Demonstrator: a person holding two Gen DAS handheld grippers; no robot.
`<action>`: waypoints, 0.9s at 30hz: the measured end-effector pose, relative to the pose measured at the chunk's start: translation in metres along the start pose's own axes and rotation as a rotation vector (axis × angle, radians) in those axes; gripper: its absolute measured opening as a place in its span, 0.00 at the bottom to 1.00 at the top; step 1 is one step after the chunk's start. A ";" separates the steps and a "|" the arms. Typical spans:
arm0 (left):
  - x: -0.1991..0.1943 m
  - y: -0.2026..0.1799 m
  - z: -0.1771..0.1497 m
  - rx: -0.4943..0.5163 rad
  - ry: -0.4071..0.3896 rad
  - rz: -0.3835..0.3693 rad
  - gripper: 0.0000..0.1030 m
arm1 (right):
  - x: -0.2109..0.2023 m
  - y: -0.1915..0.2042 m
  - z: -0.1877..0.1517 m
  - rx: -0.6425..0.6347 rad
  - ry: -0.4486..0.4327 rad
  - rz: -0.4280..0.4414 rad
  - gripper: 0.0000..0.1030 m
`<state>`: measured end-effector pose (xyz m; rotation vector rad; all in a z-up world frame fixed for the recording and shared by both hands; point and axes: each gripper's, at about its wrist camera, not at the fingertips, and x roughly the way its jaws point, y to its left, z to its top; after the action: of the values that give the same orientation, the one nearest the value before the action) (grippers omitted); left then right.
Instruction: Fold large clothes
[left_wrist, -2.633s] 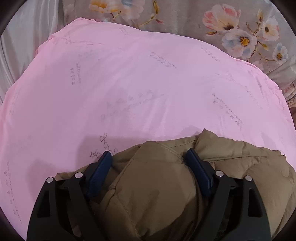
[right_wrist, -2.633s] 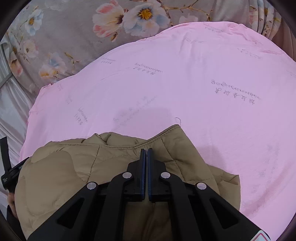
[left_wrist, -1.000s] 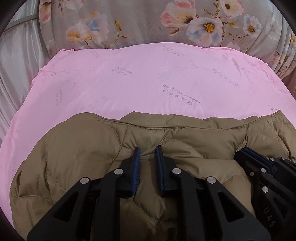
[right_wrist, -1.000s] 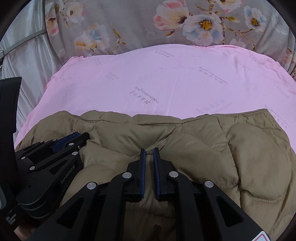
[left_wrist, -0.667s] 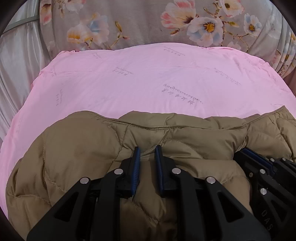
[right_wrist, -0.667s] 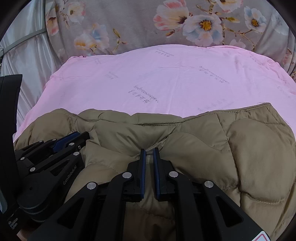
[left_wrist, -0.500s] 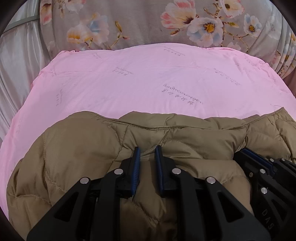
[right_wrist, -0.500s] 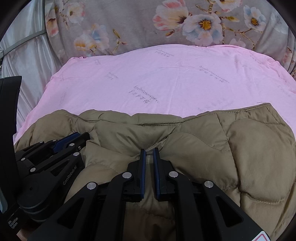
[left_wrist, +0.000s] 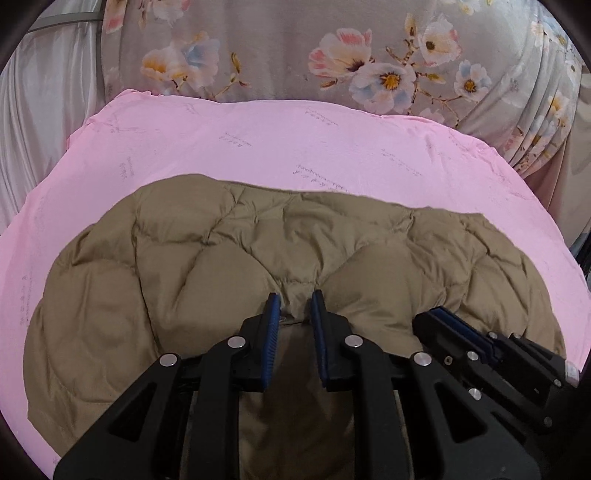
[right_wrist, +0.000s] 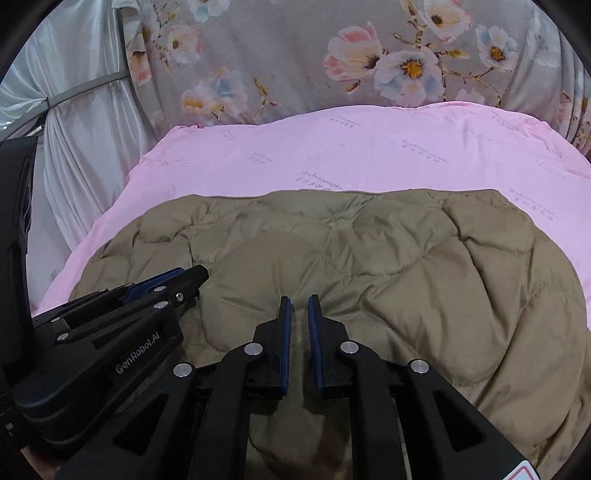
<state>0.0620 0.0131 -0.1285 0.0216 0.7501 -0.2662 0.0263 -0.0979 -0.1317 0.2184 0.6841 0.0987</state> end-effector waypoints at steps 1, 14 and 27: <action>0.005 0.000 -0.004 0.006 0.001 0.008 0.16 | 0.001 0.001 -0.003 -0.008 0.000 -0.009 0.11; 0.022 -0.001 -0.014 0.014 0.001 0.029 0.16 | 0.016 -0.006 -0.009 0.018 0.037 0.011 0.11; 0.022 0.002 -0.014 0.005 -0.010 0.012 0.17 | 0.017 -0.008 -0.009 0.026 0.040 0.020 0.11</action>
<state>0.0681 0.0113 -0.1536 0.0296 0.7396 -0.2571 0.0340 -0.1015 -0.1513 0.2485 0.7236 0.1135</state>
